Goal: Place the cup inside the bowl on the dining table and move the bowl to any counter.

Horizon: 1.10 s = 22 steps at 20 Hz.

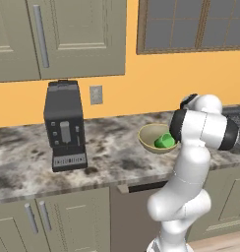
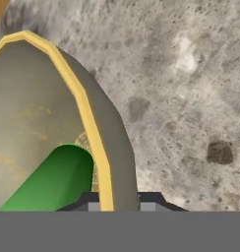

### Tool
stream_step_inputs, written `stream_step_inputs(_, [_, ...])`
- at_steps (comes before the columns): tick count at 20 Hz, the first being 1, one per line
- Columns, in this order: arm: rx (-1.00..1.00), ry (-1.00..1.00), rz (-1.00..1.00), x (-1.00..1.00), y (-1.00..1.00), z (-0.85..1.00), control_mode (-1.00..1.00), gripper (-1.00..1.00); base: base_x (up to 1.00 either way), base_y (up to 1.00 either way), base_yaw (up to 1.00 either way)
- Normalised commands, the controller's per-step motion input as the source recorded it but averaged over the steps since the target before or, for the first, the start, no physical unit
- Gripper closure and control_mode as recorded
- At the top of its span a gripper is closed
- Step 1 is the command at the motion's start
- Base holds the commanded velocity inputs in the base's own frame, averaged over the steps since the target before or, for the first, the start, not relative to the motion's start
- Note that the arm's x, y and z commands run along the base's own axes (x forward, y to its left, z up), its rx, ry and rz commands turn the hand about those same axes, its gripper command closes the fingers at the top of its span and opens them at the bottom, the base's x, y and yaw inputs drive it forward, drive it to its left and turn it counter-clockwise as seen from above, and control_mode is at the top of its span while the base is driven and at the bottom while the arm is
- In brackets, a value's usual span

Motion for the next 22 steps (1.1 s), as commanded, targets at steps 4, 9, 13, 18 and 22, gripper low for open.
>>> stream_step_inputs(4, [-0.02,0.00,-0.04,0.13,0.00,-0.18,-1.00,1.00,0.00,0.00,0.00])
stream_step_inputs(9, [-0.02,0.00,-0.04,0.08,0.00,-0.26,-1.00,1.00,0.00,0.00,0.00])
stream_step_inputs(13, [-0.01,0.00,-0.03,0.04,0.00,-0.17,-1.00,1.00,0.00,0.00,0.00])
stream_step_inputs(18, [0.00,0.00,0.00,0.00,0.00,0.00,-1.00,1.00,0.00,0.00,0.00])
stream_step_inputs(22, [0.00,0.00,-0.03,0.00,0.01,0.00,-1.00,-1.00,0.00,0.00,0.00])
